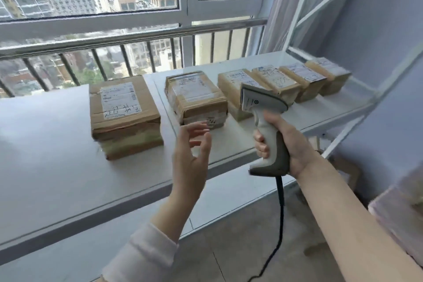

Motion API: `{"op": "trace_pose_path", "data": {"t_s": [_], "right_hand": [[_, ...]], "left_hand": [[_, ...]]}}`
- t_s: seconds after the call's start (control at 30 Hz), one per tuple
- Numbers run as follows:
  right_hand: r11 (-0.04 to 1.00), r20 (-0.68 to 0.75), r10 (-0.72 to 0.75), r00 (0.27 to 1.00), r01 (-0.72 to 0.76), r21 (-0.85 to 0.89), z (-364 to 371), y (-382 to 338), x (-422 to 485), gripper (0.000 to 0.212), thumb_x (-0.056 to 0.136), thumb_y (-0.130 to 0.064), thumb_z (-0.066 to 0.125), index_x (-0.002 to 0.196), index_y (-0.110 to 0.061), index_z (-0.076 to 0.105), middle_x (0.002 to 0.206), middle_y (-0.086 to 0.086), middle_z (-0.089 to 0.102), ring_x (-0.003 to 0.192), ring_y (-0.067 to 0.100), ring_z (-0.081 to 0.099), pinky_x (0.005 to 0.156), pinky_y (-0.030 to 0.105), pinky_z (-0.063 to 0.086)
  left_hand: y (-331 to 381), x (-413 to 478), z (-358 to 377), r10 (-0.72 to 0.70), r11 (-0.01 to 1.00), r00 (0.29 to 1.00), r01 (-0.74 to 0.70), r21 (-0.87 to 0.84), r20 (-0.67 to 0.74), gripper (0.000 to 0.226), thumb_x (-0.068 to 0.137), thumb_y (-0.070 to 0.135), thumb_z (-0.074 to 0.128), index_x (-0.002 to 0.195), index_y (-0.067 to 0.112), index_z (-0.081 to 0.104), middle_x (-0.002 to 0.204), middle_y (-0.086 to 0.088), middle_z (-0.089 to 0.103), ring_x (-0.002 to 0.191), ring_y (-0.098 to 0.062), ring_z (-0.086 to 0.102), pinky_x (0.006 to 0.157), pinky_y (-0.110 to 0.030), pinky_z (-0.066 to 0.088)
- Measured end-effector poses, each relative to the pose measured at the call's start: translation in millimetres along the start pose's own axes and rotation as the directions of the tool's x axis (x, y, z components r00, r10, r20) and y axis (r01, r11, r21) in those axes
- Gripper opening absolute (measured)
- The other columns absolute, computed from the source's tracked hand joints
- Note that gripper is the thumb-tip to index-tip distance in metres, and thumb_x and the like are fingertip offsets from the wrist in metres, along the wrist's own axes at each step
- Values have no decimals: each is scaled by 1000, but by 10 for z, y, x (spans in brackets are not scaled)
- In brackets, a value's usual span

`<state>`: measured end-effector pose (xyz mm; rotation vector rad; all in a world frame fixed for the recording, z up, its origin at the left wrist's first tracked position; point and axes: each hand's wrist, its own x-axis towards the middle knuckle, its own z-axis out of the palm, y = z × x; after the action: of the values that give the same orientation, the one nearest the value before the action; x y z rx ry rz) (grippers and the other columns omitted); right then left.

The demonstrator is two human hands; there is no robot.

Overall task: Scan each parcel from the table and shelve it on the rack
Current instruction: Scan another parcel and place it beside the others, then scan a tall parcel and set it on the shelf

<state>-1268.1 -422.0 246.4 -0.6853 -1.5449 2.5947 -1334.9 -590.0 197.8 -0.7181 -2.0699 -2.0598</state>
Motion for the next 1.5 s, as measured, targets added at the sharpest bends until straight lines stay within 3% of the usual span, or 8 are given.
{"op": "trace_pose_path", "data": {"t_s": [0.13,0.27,0.5,0.73,0.97,1.27,1.4,1.5], "right_hand": [[999,-109,-48,993,49,6,-848,-137,-756,45,93,-39,44,60,-9,46,44,1,44,35,11,40,36,17,35],[991,-284,-92,955,115,69,-1932,-208,-1712,37,90,-37,51,65,-8,49,50,3,48,36,12,42,36,18,36],[956,-619,-142,773,270,118,-3631,-225,-3464,35,90,-36,53,69,-8,49,52,4,47,36,13,40,36,18,34],[917,-815,-172,554,392,73,-4636,-201,-4597,30,83,-37,58,76,-10,50,56,4,50,38,14,40,37,19,35],[903,-893,-138,429,424,65,-5414,-347,-4980,32,91,-37,52,75,-9,48,57,4,48,38,13,39,37,20,34],[916,-915,-30,403,378,137,-6469,-598,-4642,32,91,-35,53,75,-9,49,59,6,48,38,14,40,37,21,35],[914,-902,24,430,356,194,-6824,-564,-4536,31,91,-35,54,74,-9,50,59,6,49,39,14,40,38,22,36],[907,-888,54,457,350,235,-7058,-544,-4511,31,91,-35,54,75,-9,50,60,6,49,40,14,40,38,21,36]], "left_hand": [[56,-370,1073,-307,951,913,304,56,268,5,96,19,51,98,15,54,89,5,60,82,-5,55,68,-9,42],[219,-1112,2344,-418,906,796,397,145,437,13,97,26,49,101,15,55,104,-5,62,96,-20,59,76,-29,45],[924,-2547,4181,-379,920,542,310,241,750,25,97,29,49,111,9,56,99,1,58,95,-14,54,79,-23,37],[1223,-3251,5406,-349,931,297,217,293,889,39,93,36,54,123,11,48,117,0,54,101,-12,50,80,-26,39],[1066,-3363,6634,-385,923,274,141,359,881,61,87,39,61,136,11,38,139,-9,46,121,-26,50,95,-39,45],[389,-3314,7657,-623,779,230,92,620,748,95,78,47,71,147,7,19,143,-14,42,123,-33,49,96,-45,47],[66,-3426,7789,-702,712,157,122,692,694,75,74,45,75,131,3,50,119,-9,64,107,-27,61,85,-34,51],[-64,-3487,7844,-724,685,194,97,722,662,61,74,43,76,118,4,61,110,-10,68,102,-28,63,78,-30,48]]}}
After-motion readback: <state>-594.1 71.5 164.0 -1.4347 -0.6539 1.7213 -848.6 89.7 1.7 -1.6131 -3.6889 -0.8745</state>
